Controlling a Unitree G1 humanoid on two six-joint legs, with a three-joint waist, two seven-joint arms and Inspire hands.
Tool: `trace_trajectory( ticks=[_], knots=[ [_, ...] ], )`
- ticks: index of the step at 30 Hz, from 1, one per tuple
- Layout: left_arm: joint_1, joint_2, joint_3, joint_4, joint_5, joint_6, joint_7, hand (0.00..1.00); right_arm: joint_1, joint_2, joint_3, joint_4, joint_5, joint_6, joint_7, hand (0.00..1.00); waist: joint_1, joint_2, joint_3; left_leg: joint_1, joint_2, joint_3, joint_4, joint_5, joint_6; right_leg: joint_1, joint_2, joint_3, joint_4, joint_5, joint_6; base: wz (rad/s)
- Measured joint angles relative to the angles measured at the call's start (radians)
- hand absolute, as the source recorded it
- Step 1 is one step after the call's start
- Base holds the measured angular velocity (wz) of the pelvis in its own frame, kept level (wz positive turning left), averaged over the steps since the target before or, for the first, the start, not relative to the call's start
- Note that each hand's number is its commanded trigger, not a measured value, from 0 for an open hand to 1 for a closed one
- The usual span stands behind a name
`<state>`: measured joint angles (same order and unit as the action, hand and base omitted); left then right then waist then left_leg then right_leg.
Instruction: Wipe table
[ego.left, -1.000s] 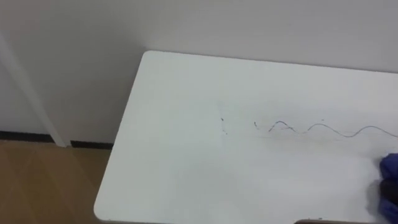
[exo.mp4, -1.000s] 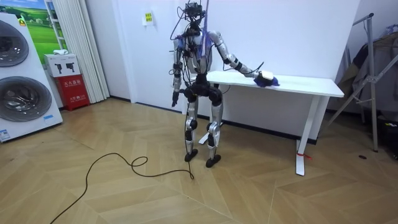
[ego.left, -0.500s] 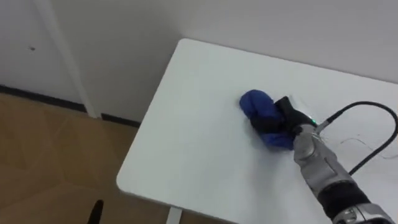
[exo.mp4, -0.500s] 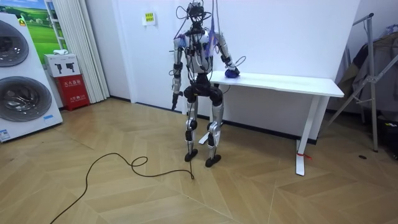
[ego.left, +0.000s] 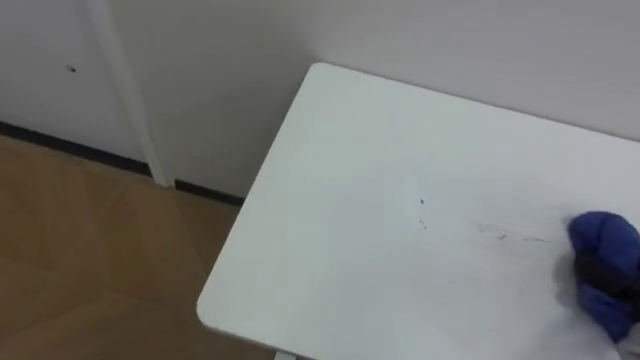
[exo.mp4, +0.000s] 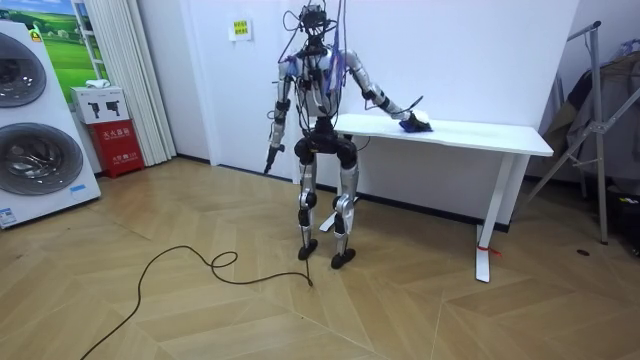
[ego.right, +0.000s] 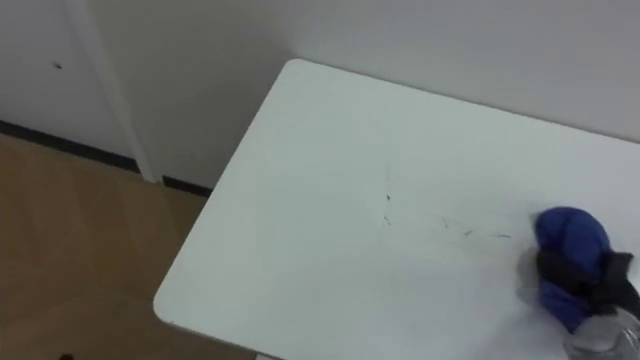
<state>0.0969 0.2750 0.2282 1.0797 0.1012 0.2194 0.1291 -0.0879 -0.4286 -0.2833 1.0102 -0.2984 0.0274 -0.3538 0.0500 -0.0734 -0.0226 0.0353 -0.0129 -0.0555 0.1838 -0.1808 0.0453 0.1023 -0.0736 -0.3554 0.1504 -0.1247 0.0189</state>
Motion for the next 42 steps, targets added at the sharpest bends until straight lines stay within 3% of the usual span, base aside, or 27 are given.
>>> trace_trajectory(
  ticks=[3, 5, 6, 8, 9, 10, 11, 13, 15, 17, 19, 21, 22, 25, 26, 28, 31, 34, 36, 38, 40, 41, 42],
  knots=[
    [-0.016, -0.008, -0.028, 0.002, -0.012, -0.006, -0.003, 0.0, -0.02, 0.004, 0.035, -0.003, -0.017, 0.011, -0.014, 1.0, 0.011, 0.011, -0.0015, 0.028, 0.002, 0.02, -0.016, -0.002, -0.002, 0.015, 0.0, 0.018, 0.0, -0.004, 0.007, -0.28],
    [-0.024, -0.021, -0.051, 0.003, -0.032, -0.01, -0.002, 0.0, -0.063, 0.021, 0.074, -0.016, -0.038, 0.055, -0.028, 1.0, 0.016, 0.018, -0.001, 0.03, 0.002, 0.037, -0.014, -0.003, -0.005, 0.01, 0.0, 0.027, 0.001, -0.006, 0.01, -0.41],
    [-0.031, -0.031, -0.076, 0.005, -0.034, -0.009, -0.001, 0.0, -0.093, 0.03, 0.111, -0.043, -0.051, 0.105, -0.028, 1.0, 0.029, 0.023, -0.0005, 0.029, 0.004, 0.055, -0.014, -0.002, -0.007, -0.001, 0.002, 0.033, 0.003, -0.006, 0.009, -0.56],
    [-0.054, -0.048, -0.116, 0.032, -0.045, -0.008, -0.002, 0.0, -0.149, 0.069, 0.191, -0.109, -0.06, 0.176, -0.02, 1.0, 0.052, 0.035, 0.0027, 0.028, 0.017, 0.094, -0.016, 0.002, -0.013, -0.027, 0.011, 0.066, 0.018, 0.002, -0.003, -0.74],
    [-0.073, -0.06, -0.126, 0.05, -0.049, -0.002, -0.006, 0.0, -0.184, 0.114, 0.273, -0.196, -0.068, 0.225, 0.011, 1.0, 0.066, 0.037, 0.0017, 0.023, 0.022, 0.107, -0.016, 0.003, -0.019, -0.05, 0.02, 0.081, 0.027, 0.008, -0.012, -0.59],
    [-0.081, -0.064, -0.132, 0.055, -0.048, 0.0, -0.008, 0.0, -0.201, 0.134, 0.319, -0.246, -0.084, 0.238, 0.035, 1.0, 0.066, 0.04, 0.0043, 0.02, 0.025, 0.107, -0.016, 0.004, -0.022, -0.055, 0.023, 0.081, 0.027, 0.011, -0.018, -0.41],
    [-0.103, -0.074, -0.134, 0.071, -0.049, 0.003, -0.016, 0.0, -0.234, 0.183, 0.395, -0.323, -0.122, 0.241, 0.079, 1.0, 0.067, 0.044, 0.008, 0.012, 0.031, 0.106, -0.016, 0.008, -0.029, -0.063, 0.029, 0.081, 0.027, 0.015, -0.025, 0.0],
    [-0.127, -0.104, -0.134, 0.073, -0.049, 0.015, -0.04, 0.0, -0.324, 0.249, 0.496, -0.365, -0.173, 0.218, 0.168, 1.0, 0.096, 0.053, 0.0187, 0.005, 0.033, 0.093, -0.015, 0.016, -0.037, -0.067, 0.035, 0.077, 0.024, 0.013, -0.035, 0.22],
    [-0.114, -0.111, -0.136, 0.036, -0.06, 0.02, -0.053, 0.0, -0.362, 0.256, 0.501, -0.362, -0.18, 0.204, 0.195, 1.0, 0.125, 0.055, 0.019, -0.005, 0.029, 0.074, -0.018, 0.028, -0.037, -0.076, 0.028, 0.051, 0.021, 0.007, -0.037, 0.49],
    [-0.074, -0.097, -0.13, 0.039, -0.087, 0.021, -0.048, 0.0, -0.368, 0.252, 0.497, -0.342, -0.18, 0.201, 0.195, 1.0, 0.141, 0.05, 0.0178, -0.007, 0.025, 0.053, -0.023, 0.036, -0.038, -0.072, 0.024, 0.032, 0.018, 0.001, -0.035, 0.43],
    [-0.015, -0.082, -0.127, 0.042, -0.089, 0.034, -0.031, 0.0, -0.311, 0.224, 0.467, -0.261, -0.179, 0.164, 0.191, 1.0, 0.12, 0.038, 0.0173, -0.006, 0.015, 0.02, -0.019, 0.036, -0.035, -0.045, 0.011, -0.005, 0.013, -0.008, -0.023, 0.57],
    [0.028, -0.078, -0.108, 0.042, -0.084, 0.034, -0.02, 0.0, -0.237, 0.222, 0.385, -0.272, -0.202, 0.103, 0.159, 1.0, 0.089, 0.027, 0.0158, -0.005, 0.013, 0.025, -0.018, 0.035, -0.033, -0.026, 0.005, -0.008, 0.001, -0.014, -0.014, 0.48],
    [0.045, -0.072, -0.093, 0.042, -0.082, 0.034, -0.015, 0.0, -0.204, 0.215, 0.339, -0.262, -0.213, 0.077, 0.141, 1.0, 0.072, 0.023, 0.0214, 0.0, 0.011, 0.024, -0.018, 0.03, -0.025, -0.015, 0.005, -0.013, -0.005, -0.018, -0.008, 0.28],
    [0.076, -0.061, -0.049, 0.041, -0.074, 0.028, -0.007, 0.0, -0.133, 0.184, 0.213, -0.205, -0.211, 0.023, 0.1, 1.0, 0.039, 0.006, 0.0169, 0.019, 0.007, 0.024, -0.016, 0.018, -0.019, 0.012, 0.003, -0.01, -0.012, -0.021, -0.002, 0.05],
    [0.077, -0.061, -0.04, 0.04, -0.066, 0.027, -0.006, 0.0, -0.122, 0.175, 0.189, -0.193, -0.204, 0.018, 0.09, 1.0, 0.032, 0.004, 0.0161, 0.021, 0.006, 0.024, -0.015, 0.016, -0.017, 0.016, 0.002, -0.007, -0.012, -0.021, 0.0, -0.03],
    [0.071, -0.046, -0.02, 0.024, -0.046, 0.014, -0.006, 0.0, -0.068, 0.115, 0.123, -0.145, -0.154, 0.008, 0.066, 1.0, 0.015, 0.003, 0.0145, 0.031, 0.004, 0.028, -0.012, 0.005, -0.014, 0.04, 0.001, -0.003, -0.011, -0.019, 0.003, 0.0],
    [0.067, -0.015, 0.005, -0.004, -0.047, -0.014, -0.001, 0.0, -0.009, 0.088, 0.059, -0.109, -0.129, 0.005, 0.037, 1.0, 0.006, 0.002, 0.0082, 0.061, 0.003, 0.041, -0.013, -0.003, -0.014, 0.059, 0.006, 0.015, -0.007, -0.019, 0.003, -0.17],
    [0.057, -0.018, 0.003, -0.008, -0.048, -0.027, -0.001, 0.0, -0.008, 0.078, 0.055, -0.105, -0.119, 0.007, 0.031, 1.0, 0.002, 0.01, 0.0053, 0.071, 0.011, 0.056, -0.012, -0.006, -0.014, 0.055, 0.005, 0.032, -0.001, -0.019, 0.003, -0.31],
    [0.038, -0.038, -0.021, -0.004, -0.049, -0.023, -0.002, 0.0, -0.022, 0.091, 0.074, -0.131, -0.137, 0.039, 0.027, 1.0, 0.012, 0.024, 0.0025, 0.084, 0.016, 0.086, -0.012, -0.01, -0.014, 0.053, 0.007, 0.051, 0.004, -0.019, 0.003, -0.39],
    [0.012, -0.055, -0.046, 0.003, -0.048, -0.017, -0.003, 0.0, -0.054, 0.118, 0.107, -0.17, -0.149, 0.102, 0.028, 1.0, 0.024, 0.034, 0.0036, 0.083, 0.021, 0.106, -0.012, -0.011, -0.015, 0.031, 0.007, 0.069, 0.029, -0.019, 0.002, -0.45],
    [-0.022, -0.069, -0.127, 0.025, -0.051, -0.011, -0.005, 0.0, -0.117, 0.154, 0.243, -0.271, -0.156, 0.21, 0.066, 1.0, 0.074, 0.049, 0.0087, 0.079, 0.033, 0.169, -0.013, -0.011, -0.019, -0.034, 0.008, 0.103, 0.093, -0.025, -0.009, -0.88],
    [-0.037, -0.072, -0.14, 0.037, -0.049, -0.005, -0.007, 0.0, -0.142, 0.171, 0.297, -0.294, -0.165, 0.23, 0.083, 1.0, 0.088, 0.049, 0.0097, 0.078, 0.037, 0.183, -0.011, -0.012, -0.02, -0.051, 0.006, 0.102, 0.112, -0.028, -0.013, -0.82],
    [-0.069, -0.073, -0.16, 0.066, -0.047, 0.001, -0.015, 0.0, -0.198, 0.218, 0.39, -0.318, -0.19, 0.247, 0.125, 1.0, 0.101, 0.055, 0.0165, 0.068, 0.045, 0.197, 0.009, -0.017, -0.025, -0.077, -0.004, 0.091, 0.149, -0.034, -0.022, -0.45]
  ],
)
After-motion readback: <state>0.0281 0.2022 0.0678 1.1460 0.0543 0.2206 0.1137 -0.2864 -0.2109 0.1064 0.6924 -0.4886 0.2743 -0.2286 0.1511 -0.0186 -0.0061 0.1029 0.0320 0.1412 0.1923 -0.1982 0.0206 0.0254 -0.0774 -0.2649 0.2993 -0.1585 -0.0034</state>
